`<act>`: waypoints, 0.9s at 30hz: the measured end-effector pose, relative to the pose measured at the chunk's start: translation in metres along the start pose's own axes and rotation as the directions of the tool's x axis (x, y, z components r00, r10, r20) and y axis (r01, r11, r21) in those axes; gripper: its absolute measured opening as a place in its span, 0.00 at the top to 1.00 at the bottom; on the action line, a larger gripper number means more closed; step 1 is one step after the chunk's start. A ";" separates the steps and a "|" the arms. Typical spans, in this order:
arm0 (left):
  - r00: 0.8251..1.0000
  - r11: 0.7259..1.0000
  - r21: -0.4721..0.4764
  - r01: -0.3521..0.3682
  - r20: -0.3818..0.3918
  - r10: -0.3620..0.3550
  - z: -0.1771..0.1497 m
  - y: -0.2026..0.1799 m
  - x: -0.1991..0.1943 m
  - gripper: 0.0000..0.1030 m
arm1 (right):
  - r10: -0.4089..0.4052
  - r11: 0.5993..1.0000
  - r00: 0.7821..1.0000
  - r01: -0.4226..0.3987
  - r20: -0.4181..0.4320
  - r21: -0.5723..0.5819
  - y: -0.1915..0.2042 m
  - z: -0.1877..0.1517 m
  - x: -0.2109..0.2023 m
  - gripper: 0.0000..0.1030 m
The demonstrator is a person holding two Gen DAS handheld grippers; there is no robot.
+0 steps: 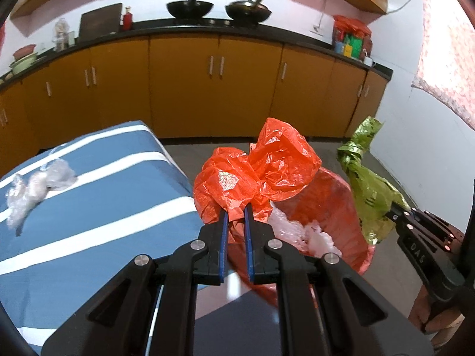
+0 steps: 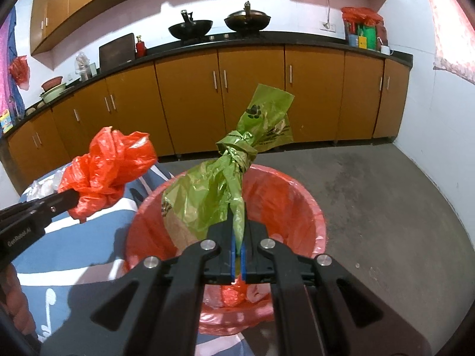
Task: Collect trash
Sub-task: 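Drop the red bag from the left tool into the basket while the right tool drops the green bag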
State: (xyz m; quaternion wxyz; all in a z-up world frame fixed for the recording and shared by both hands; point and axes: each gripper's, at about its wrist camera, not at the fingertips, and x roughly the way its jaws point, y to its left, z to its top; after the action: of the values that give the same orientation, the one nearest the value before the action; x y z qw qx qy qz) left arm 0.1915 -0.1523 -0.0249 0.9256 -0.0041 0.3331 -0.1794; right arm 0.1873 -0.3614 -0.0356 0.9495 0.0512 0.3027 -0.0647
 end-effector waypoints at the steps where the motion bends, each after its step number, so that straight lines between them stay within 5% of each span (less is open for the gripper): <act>1: 1.000 1.000 0.002 0.006 -0.006 -0.006 0.000 -0.003 0.004 0.90 | -0.003 1.000 1.000 0.003 -0.003 -0.003 -0.002 -0.001 0.002 0.96; 10: 0.998 0.998 0.040 0.047 -0.053 -0.045 -0.002 -0.030 0.032 0.88 | -0.013 1.000 1.000 0.013 -0.010 -0.003 -0.014 -0.003 0.016 0.94; 11: 0.997 0.998 0.034 0.048 -0.059 -0.046 -0.002 -0.030 0.035 0.85 | -0.008 1.000 1.000 0.008 -0.012 0.003 -0.016 -0.003 0.018 0.93; 13: 0.996 0.998 0.017 0.053 -0.071 -0.052 -0.004 -0.026 0.038 0.64 | -0.006 1.000 1.000 0.006 -0.012 0.016 -0.021 -0.004 0.020 0.84; 15: 0.997 0.999 0.006 0.043 -0.064 -0.043 -0.006 -0.022 0.038 0.57 | -0.007 1.000 1.000 0.008 -0.011 0.025 -0.023 -0.007 0.021 0.78; 27: 0.998 0.999 -0.037 -0.026 -0.066 0.023 -0.012 0.005 0.033 0.57 | -0.007 0.999 1.000 0.008 -0.021 0.033 -0.022 -0.010 0.025 0.77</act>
State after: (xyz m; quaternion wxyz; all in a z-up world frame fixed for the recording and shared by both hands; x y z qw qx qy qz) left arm 0.2090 -0.1570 -0.0550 0.9162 -0.0115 0.3665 -0.1617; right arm 0.1980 -0.3843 -0.0597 0.9450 0.0663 0.3119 -0.0725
